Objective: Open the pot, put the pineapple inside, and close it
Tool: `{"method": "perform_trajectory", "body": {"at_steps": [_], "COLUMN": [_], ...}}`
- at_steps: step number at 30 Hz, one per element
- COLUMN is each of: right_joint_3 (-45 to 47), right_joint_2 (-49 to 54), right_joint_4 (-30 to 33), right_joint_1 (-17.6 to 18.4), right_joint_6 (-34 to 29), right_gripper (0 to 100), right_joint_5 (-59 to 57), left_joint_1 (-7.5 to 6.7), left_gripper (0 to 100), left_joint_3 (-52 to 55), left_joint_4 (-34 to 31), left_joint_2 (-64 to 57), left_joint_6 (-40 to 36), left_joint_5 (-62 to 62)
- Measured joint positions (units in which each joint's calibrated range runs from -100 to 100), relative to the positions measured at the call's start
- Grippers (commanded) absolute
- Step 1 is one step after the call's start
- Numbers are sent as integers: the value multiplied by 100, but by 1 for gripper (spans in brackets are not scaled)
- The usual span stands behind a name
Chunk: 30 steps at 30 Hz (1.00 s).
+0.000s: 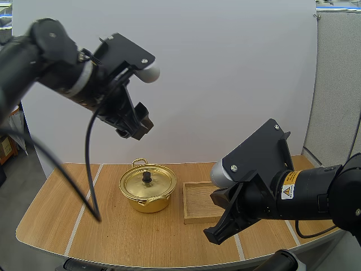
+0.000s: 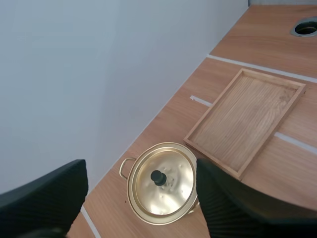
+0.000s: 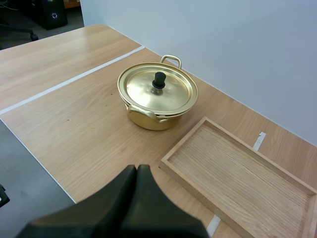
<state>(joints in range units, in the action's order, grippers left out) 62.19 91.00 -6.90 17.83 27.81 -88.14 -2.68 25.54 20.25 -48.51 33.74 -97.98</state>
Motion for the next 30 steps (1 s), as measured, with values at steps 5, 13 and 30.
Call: {"method": "perform_trajectory", "body": {"at_steps": [5, 13, 30], "right_joint_3": [0, 0, 3], "right_joint_2": [0, 0, 148], "right_joint_4": [0, 0, 150], "right_joint_1": [0, 0, -358], "right_joint_6": [0, 0, 0], "right_gripper": [0, 0, 0], "right_joint_5": [0, 0, 0], "left_joint_1": [0, 0, 0], "left_gripper": [100, 100, 84], "left_joint_3": [0, 126, 1139], "left_joint_4": [-11, -11, -11], "left_joint_2": [-1124, -2157, -3484], "left_joint_6": [-293, -623, -1125], "left_joint_5": [-118, -139, -192]}}
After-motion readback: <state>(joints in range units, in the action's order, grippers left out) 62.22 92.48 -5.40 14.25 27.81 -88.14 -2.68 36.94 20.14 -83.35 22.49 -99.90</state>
